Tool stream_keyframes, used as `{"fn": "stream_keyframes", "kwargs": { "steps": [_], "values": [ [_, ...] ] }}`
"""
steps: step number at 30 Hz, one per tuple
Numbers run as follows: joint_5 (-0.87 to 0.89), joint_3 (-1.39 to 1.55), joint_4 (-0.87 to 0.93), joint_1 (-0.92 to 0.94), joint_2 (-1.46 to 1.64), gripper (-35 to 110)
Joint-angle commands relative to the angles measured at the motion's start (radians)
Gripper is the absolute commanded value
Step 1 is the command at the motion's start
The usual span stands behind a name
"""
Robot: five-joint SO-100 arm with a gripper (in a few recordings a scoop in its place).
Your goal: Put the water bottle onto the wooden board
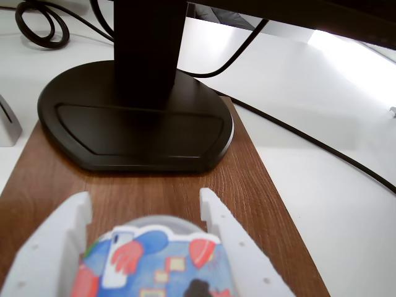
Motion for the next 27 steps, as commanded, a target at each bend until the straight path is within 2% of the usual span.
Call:
{"fn": "stream_keyframes", "kwargs": {
  "steps": [1,12,27],
  "values": [
    [-0.006,-0.043,-0.012,0.005,0.043,28],
    [0.054,-0.026,-0.012,0.005,0.086,43],
    [0.04,0.166,-0.014,0.021,0.328,43]
  ]
}}
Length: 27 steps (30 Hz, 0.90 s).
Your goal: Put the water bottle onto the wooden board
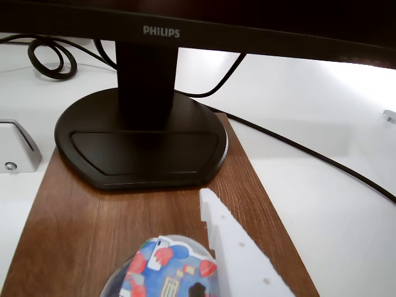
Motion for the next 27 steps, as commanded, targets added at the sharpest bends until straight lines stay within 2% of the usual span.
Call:
{"fn": "stream_keyframes", "kwargs": {
  "steps": [1,14,27],
  "values": [
    [-0.015,0.023,-0.017,0.023,0.137,43],
    [-0.005,0.112,-0.015,0.026,0.334,42],
    [0.015,0.417,-0.014,0.012,0.681,40]
  ]
}}
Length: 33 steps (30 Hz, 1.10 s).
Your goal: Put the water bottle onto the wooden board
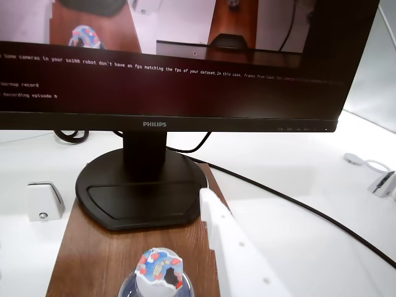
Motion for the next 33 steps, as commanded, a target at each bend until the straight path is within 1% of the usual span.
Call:
{"fn": "stream_keyframes", "kwargs": {
  "steps": [1,13,20,33],
  "values": [
    [-0.005,0.072,-0.014,0.009,0.161,39],
    [0.061,0.402,-0.014,0.055,0.518,39],
    [0.103,0.669,-0.005,0.103,0.792,39],
    [0.124,0.881,0.393,0.137,1.342,39]
  ]
}}
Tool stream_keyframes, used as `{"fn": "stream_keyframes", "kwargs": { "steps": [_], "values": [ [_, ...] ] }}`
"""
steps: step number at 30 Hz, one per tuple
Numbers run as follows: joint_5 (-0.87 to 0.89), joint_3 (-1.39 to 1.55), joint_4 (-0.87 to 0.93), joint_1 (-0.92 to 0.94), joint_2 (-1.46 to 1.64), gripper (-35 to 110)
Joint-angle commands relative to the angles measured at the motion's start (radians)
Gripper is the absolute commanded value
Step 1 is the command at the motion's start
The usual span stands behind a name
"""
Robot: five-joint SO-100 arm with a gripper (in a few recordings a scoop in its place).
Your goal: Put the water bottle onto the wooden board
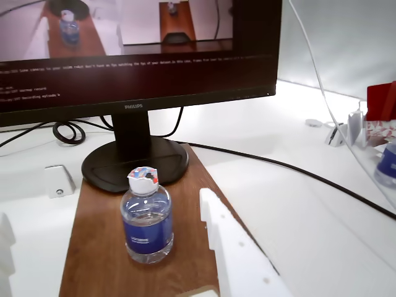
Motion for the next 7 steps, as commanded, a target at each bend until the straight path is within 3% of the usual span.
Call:
{"fn": "stream_keyframes", "kwargs": {
  "steps": [1,7],
  "values": [
    [-0.002,0.029,0.078,0.028,0.138,39],
    [-0.002,0.089,0.21,0.038,0.33,39]
  ]
}}
